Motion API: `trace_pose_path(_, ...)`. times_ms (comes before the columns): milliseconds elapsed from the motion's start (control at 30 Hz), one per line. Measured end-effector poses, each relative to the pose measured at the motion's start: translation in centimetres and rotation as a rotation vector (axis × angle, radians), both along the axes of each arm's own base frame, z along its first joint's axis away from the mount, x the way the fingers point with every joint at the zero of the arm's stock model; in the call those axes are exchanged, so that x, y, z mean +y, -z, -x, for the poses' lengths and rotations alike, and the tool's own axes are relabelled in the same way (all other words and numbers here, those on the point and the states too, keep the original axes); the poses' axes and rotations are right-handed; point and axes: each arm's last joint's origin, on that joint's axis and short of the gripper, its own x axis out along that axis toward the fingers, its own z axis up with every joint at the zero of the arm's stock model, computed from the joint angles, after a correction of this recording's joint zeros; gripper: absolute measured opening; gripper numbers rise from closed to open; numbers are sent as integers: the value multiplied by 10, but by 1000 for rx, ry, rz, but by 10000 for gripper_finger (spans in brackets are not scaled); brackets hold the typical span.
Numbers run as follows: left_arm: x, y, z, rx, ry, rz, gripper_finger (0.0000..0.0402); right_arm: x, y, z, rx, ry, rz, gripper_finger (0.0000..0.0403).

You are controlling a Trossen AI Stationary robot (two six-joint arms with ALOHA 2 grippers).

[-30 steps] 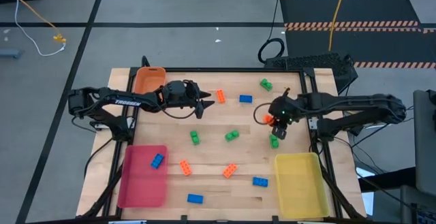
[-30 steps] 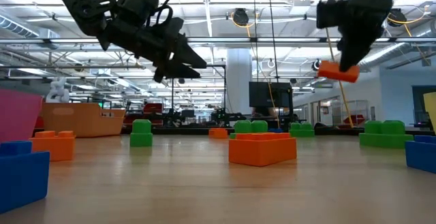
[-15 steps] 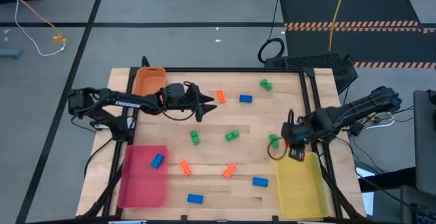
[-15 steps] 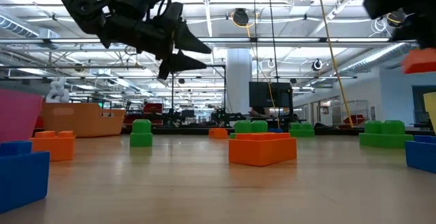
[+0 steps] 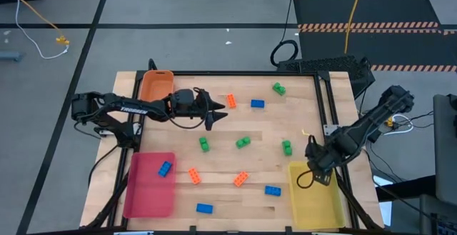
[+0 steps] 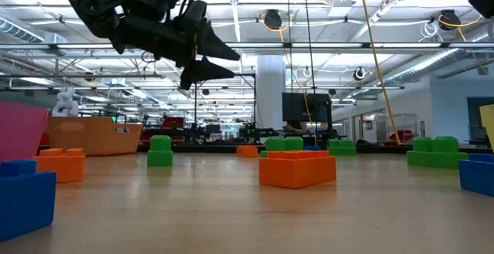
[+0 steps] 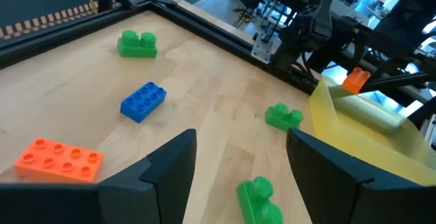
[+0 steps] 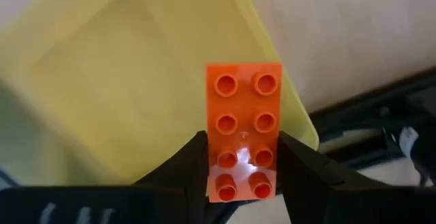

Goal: Sort & place blocks by color
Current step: Put the orange game piece into the yellow bin, then put the green game piece into the orange bin

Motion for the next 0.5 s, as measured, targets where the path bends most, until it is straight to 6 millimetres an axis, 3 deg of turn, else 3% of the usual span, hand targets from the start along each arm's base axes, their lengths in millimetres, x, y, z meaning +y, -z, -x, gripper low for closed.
trace_pose_path(267, -1, 0, 0, 5, 4, 2, 230, 2, 1, 0, -5, 69, 26, 289)
trace_pose_path(367, -4, 1, -1, 5, 12, 2, 230, 2, 1, 0, -12, 76, 20, 309)
trace_pose_path(500, -4, 1, -1, 5, 14, 1, 230, 3, 1, -5, -98, 52, 56, 306)
